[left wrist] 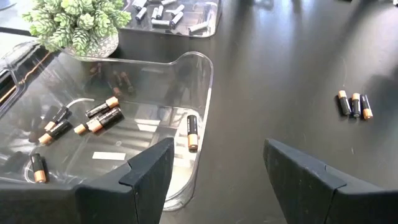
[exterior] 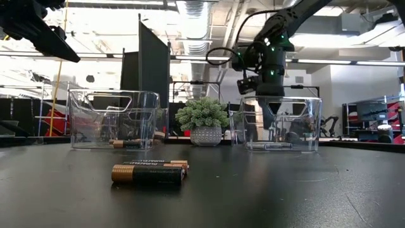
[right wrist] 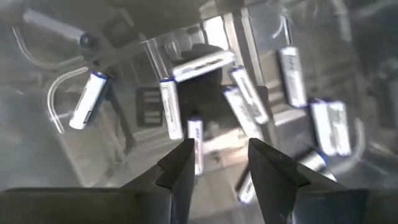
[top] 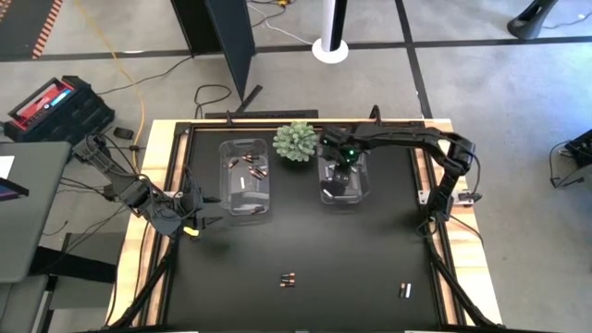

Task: Sort batteries
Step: Put the black-brown battery into the left transparent bin

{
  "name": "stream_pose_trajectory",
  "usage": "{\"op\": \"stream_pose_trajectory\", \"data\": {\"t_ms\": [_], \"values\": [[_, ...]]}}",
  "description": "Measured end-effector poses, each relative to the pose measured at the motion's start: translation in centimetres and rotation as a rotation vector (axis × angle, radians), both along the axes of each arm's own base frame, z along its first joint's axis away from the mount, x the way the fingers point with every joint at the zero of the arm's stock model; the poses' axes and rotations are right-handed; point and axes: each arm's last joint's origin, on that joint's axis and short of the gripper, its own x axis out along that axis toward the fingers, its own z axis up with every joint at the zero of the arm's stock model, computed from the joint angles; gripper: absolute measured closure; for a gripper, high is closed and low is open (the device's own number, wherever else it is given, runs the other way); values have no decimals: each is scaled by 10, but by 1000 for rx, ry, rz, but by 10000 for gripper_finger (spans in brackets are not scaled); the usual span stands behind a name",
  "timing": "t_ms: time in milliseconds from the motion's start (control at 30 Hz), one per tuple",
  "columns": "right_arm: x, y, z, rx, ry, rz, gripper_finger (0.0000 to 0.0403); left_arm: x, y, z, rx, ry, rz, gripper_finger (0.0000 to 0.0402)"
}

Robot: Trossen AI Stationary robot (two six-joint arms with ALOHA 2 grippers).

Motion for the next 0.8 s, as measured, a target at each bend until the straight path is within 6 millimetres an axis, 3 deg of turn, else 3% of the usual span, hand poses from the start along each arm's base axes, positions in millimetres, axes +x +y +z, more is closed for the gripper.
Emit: {"op": "stream_pose_trajectory", "data": {"t_ms": [233, 433, 633, 800], "values": [[-5, -9, 39, 38, 56, -113, 237, 0, 0, 0, 1, 0, -1, 156], [-23, 7, 96, -14, -118, -187, 256, 0, 0, 0, 1, 0, 0, 156], [-59, 53, 161, -19, -402, -305, 273, 0, 0, 0, 10, 3, -6, 156], [-68, 110, 184, 35, -694, -253, 277, 0, 0, 0, 47, 12, -29, 156]]}}
